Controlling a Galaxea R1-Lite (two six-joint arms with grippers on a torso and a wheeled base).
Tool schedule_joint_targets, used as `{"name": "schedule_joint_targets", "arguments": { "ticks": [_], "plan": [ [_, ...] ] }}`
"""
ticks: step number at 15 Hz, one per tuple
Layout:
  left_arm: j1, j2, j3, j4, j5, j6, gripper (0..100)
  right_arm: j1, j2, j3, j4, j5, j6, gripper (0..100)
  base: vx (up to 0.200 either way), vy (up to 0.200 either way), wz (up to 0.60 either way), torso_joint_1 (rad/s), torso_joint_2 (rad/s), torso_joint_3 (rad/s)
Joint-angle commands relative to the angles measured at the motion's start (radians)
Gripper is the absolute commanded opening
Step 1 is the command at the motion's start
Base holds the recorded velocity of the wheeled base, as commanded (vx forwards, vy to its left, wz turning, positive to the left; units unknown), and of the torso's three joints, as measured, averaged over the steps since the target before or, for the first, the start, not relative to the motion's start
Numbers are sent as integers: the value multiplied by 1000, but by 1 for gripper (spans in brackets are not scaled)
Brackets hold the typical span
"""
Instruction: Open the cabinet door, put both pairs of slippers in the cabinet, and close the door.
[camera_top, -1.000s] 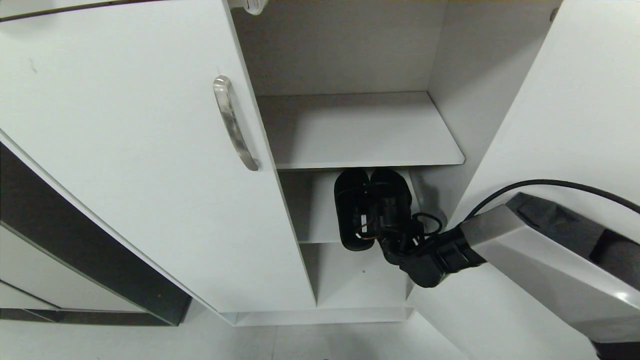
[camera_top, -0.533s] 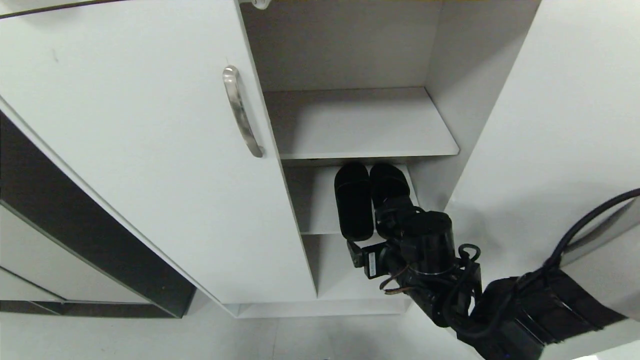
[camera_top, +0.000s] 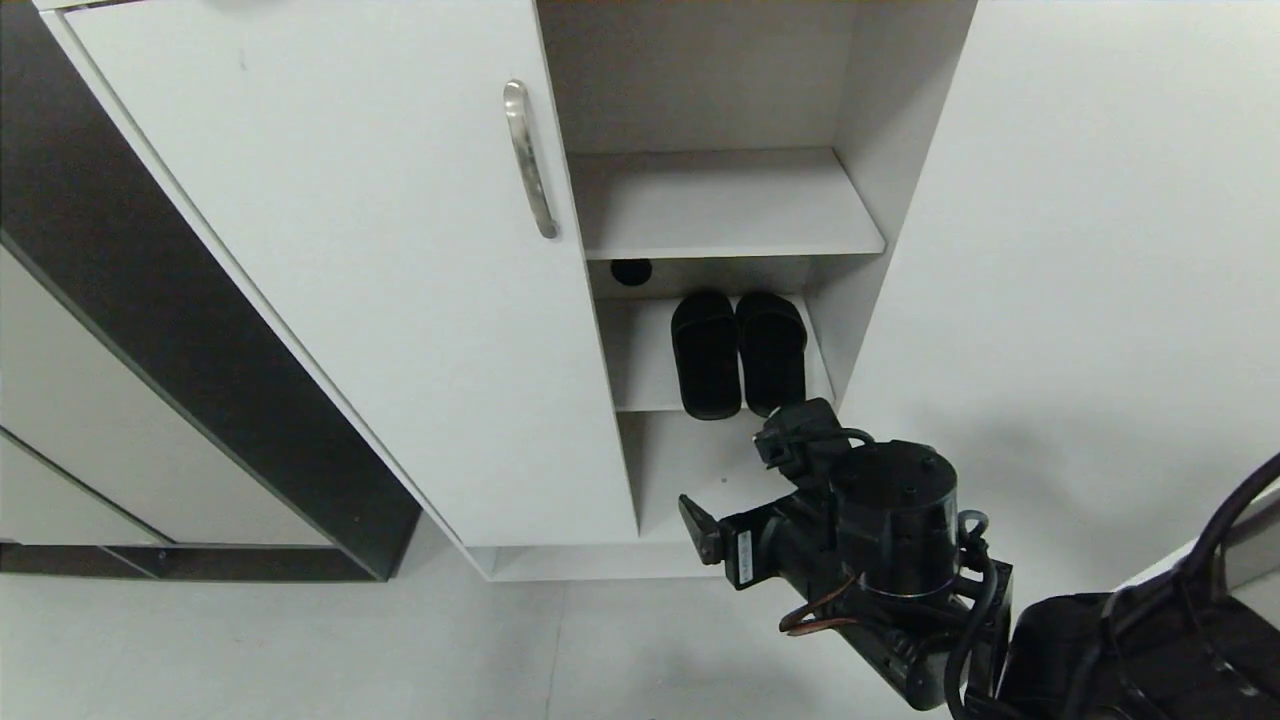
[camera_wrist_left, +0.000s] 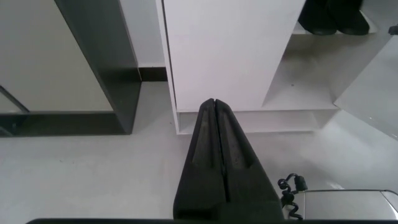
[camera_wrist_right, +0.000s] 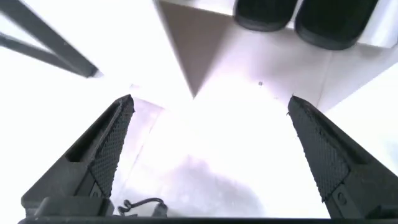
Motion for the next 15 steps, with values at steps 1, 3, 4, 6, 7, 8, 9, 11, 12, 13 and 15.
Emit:
{"name": "schedule_joint_targets", "arguments": {
  "ticks": [1, 3, 4, 6, 7, 8, 9, 11, 12, 13, 15],
  "plan": [
    [0, 1, 0, 0, 1, -2, 0, 2, -3, 2, 0, -1, 1, 100, 0, 0, 0, 0, 0, 0],
    [0, 1, 0, 0, 1, -2, 0, 2, -6, 2, 0, -1, 1, 100, 0, 0, 0, 0, 0, 0],
    [0, 1, 0, 0, 1, -2, 0, 2, -8, 2, 0, -1, 1, 100, 0, 0, 0, 0, 0, 0],
    [0, 1, 0, 0, 1, -2, 0, 2, -9, 3, -1, -1, 1, 100, 0, 0, 0, -1, 1, 55],
    [0, 1, 0, 0, 1, -2, 0, 2, -9, 3, 0, -1, 1, 100, 0, 0, 0, -2, 7, 115],
    [0, 1, -2, 0, 1, -2, 0, 2, -9, 3, 0, -1, 1, 100, 0, 0, 0, 7, 7, 183],
    [0, 1, 0, 0, 1, -2, 0, 2, -9, 5, -1, -1, 1, 100, 0, 0, 0, -7, 2, 203],
    [0, 1, 0, 0, 3, -2, 0, 4, -9, 11, -1, -1, 2, 100, 0, 0, 0, 0, 5, 200],
    [0, 1, 0, 0, 3, -2, 0, 7, -9, 11, -3, -1, 2, 100, 0, 0, 0, 2, 2, 203],
    [0, 1, 0, 0, 1, -2, 0, 9, -9, 12, -3, -1, 2, 100, 0, 0, 0, -2, 2, 198],
    [0, 1, 0, 0, 1, -2, 0, 10, -9, 12, -3, -1, 2, 100, 0, 0, 0, 2, 2, 200]
  ]
}}
